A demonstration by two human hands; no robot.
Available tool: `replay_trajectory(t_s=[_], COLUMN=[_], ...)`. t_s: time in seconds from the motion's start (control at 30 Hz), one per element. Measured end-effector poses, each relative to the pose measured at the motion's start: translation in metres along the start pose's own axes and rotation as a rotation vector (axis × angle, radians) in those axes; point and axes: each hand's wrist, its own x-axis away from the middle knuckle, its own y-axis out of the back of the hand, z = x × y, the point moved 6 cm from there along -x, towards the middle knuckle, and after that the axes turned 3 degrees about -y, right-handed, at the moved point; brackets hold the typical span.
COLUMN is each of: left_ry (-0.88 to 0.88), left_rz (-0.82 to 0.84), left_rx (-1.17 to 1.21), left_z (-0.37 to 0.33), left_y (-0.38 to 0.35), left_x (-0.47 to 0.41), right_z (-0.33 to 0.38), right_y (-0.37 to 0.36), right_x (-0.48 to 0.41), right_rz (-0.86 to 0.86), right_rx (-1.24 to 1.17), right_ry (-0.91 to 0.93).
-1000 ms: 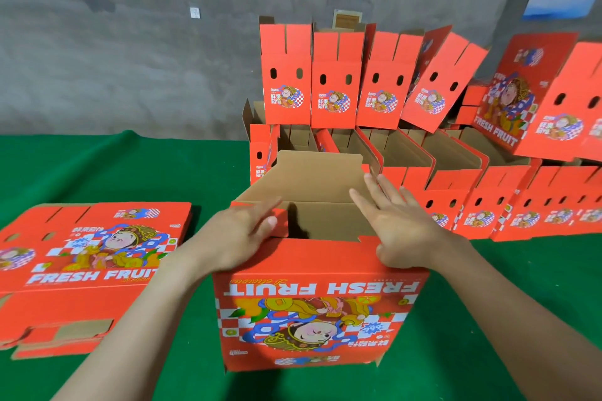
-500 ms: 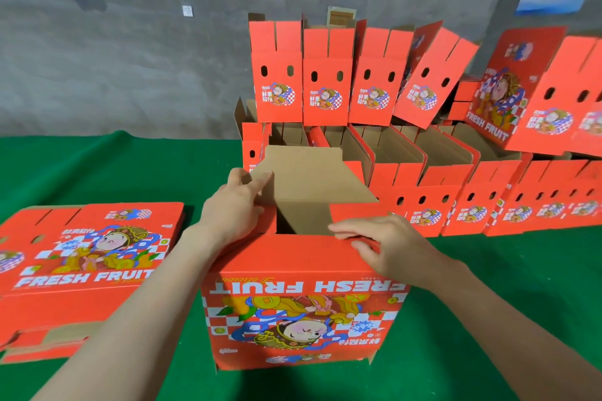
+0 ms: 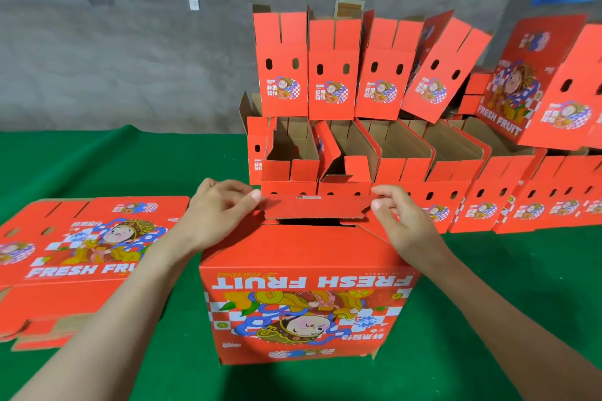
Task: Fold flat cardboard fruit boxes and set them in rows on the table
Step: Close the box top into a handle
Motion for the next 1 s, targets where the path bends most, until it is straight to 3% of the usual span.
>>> replay_trajectory(t_s=[0.1,0.23,0.4,1.0], left_ry=[0.036,0.147,0.259,0.257], left_rz=[0.016,0.064,0.198,0.153], left_rx=[0.069,0.068,-0.193,-0.345], left_z=[0.001,0.005,0.004,-0.002], left_y=[-0.008,-0.013,-0.019,-0.032], left_x=[-0.001,-0.004,-0.011,-0.01], right_z=[0.002,-0.002,-0.002,-0.006], right_y=[0.003,-0.012,-0.014,-0.029], right_x=[-0.003,-0.012,-0.022,-0.01], right_rz=[-0.076,0.241,0.386,0.261], right_rx=[0.122,0.294,0.463,0.633], right_ry=[0.003,-0.096,-0.178,-0.151])
